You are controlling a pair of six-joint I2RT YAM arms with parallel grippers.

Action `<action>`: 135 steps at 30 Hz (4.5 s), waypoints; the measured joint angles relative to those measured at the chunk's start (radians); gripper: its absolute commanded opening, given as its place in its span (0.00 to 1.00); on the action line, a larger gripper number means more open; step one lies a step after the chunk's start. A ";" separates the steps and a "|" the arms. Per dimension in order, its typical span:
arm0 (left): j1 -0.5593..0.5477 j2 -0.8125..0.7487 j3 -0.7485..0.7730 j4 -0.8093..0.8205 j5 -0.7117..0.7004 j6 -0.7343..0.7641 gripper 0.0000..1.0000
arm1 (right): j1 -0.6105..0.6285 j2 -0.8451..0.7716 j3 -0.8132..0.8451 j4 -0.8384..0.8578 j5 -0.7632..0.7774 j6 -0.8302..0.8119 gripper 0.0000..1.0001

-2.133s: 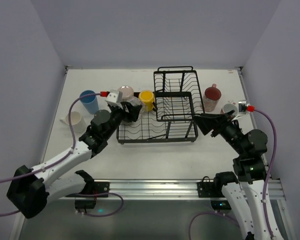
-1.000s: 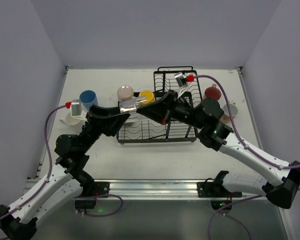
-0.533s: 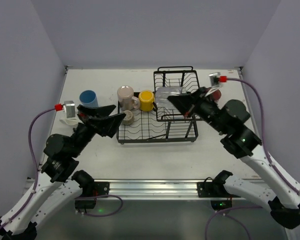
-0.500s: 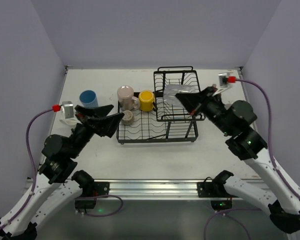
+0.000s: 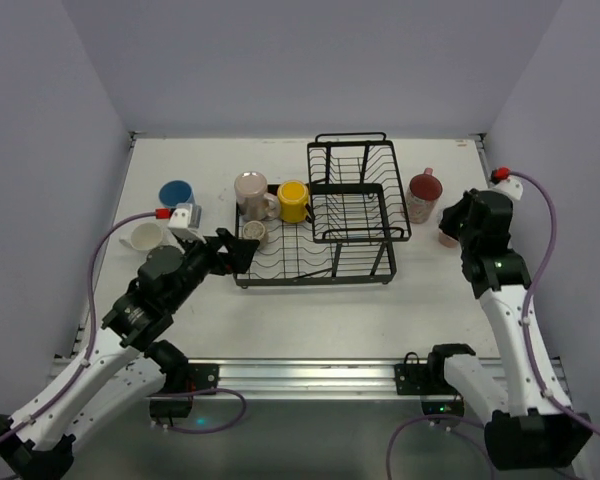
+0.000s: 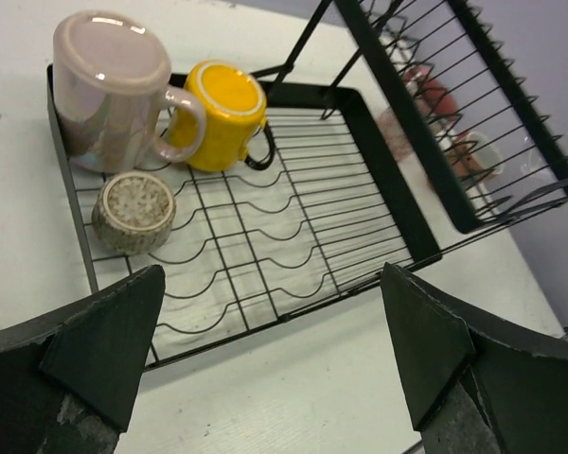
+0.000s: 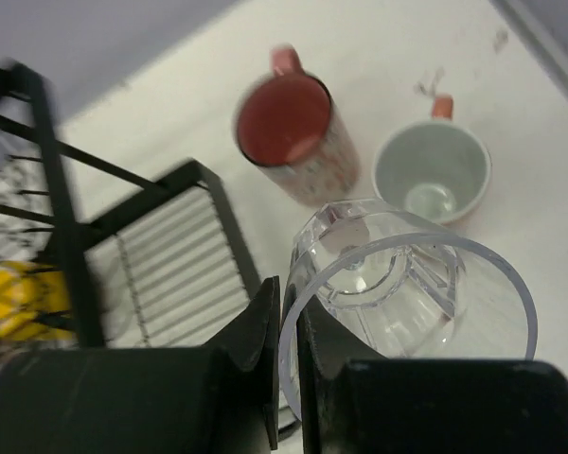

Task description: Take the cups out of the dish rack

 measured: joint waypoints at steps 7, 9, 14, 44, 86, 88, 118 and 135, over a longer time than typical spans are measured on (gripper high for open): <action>0.000 0.134 -0.043 -0.005 -0.035 0.003 1.00 | -0.031 0.208 -0.177 -0.014 -0.047 0.000 0.00; 0.000 0.177 -0.052 -0.002 -0.045 0.003 1.00 | -0.032 0.221 -0.211 -0.008 -0.055 0.000 0.00; 0.000 0.282 -0.059 0.019 -0.070 0.002 0.99 | -0.031 0.269 -0.254 0.021 -0.079 0.000 0.01; 0.019 0.828 0.137 0.272 -0.230 0.196 0.84 | 0.010 -0.043 -0.262 0.093 -0.212 -0.006 0.68; 0.026 0.315 0.003 0.346 -0.090 0.073 0.05 | 0.320 -0.297 -0.153 0.305 -0.674 0.177 0.85; 0.026 0.243 0.001 0.344 -0.043 0.042 0.04 | 0.422 -0.246 -0.152 0.383 -0.661 0.189 0.84; 0.027 -0.062 -0.120 0.636 0.404 -0.433 0.00 | 0.901 0.314 0.048 0.877 -0.502 0.225 0.26; 0.033 -0.177 -0.009 0.435 0.315 -0.306 1.00 | 0.926 0.241 0.000 0.749 -0.506 0.253 0.00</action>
